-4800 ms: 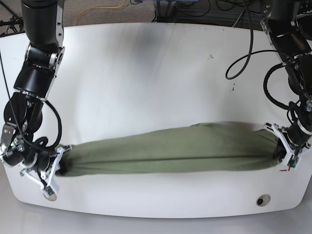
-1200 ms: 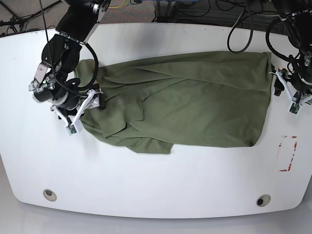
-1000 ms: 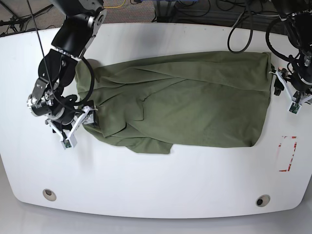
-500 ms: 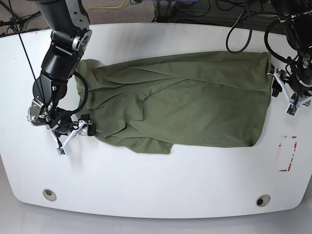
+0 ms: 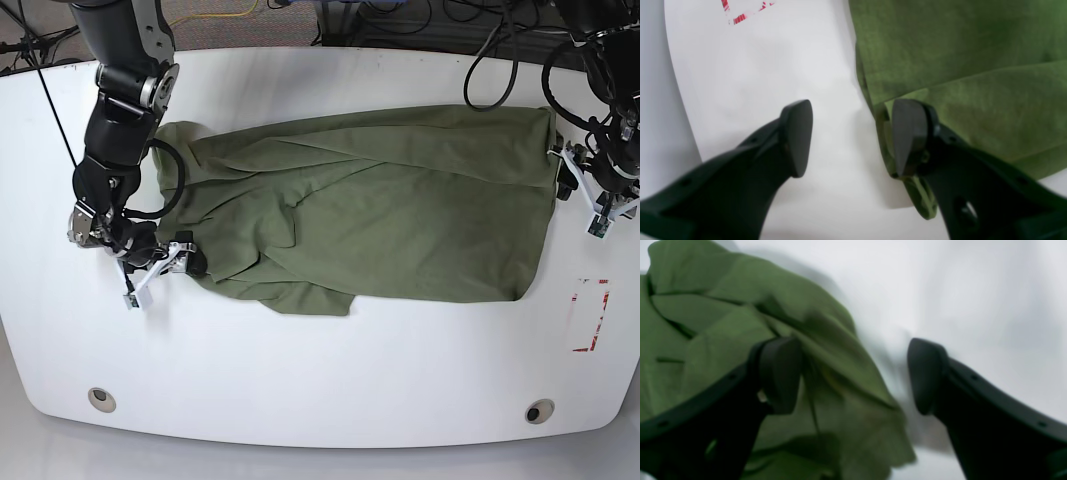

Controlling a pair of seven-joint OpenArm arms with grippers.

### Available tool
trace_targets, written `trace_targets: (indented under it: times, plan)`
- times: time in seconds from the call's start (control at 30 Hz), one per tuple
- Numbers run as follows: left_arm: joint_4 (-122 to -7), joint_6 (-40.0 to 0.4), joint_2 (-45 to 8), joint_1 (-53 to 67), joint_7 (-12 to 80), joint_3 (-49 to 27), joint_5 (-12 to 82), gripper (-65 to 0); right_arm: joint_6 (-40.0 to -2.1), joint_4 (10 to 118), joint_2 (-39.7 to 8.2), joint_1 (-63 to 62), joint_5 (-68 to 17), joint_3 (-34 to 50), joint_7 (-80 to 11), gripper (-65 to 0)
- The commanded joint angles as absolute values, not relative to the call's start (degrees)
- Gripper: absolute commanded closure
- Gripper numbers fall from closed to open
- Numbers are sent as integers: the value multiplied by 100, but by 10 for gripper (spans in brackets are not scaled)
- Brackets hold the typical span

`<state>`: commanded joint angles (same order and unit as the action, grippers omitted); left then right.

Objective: Fold the T-shirt properly
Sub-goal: 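Release the shirt and reposition the right gripper along its edge, then release the shirt with the left gripper and move it inward onto the shirt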

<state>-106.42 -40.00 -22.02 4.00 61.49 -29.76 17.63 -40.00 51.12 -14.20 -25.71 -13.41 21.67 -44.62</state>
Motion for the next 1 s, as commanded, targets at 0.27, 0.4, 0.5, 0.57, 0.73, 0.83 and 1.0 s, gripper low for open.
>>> trace_targets:
  times: [0.27,0.4,0.5,0.57,0.73,0.83,1.0]
  plan:
    - [-9991,-4000,-2202,-268,6149,-2976,1763,-351,-4000,5112,-1332,-2563,-1332,2141,-4453,-163]
    - [-9297,-4000,-2202,-787,6141,-2897,1780,-353,-4000,5112,-1314,-2571,-1332,2132,-4453,-109]
    - [-8708,-3732,-2202,-1200,6141,-2826,1789,-382,-4000,5112,-1314,-2571,-1332,2132,-4462,-97]
    - [-8347,-3574,-2202,-1446,6114,-2835,1780,-413,-4000,5112,-1323,-2563,-1323,2132,-4462,-97]
    - [-7451,-3178,-2202,-1851,5613,-2809,1771,-504,-4000,5112,-1297,-2563,-1305,2132,-4462,-97]
    - [-6923,-2923,-2202,-1947,5297,-2756,1789,-536,-4000,5112,-1288,-2554,-1341,2132,-4488,-97]
    - [-6360,-2897,-2202,-2185,5174,-2563,1798,-536,-4000,5112,-1305,-2554,-1332,2141,-4470,-97]
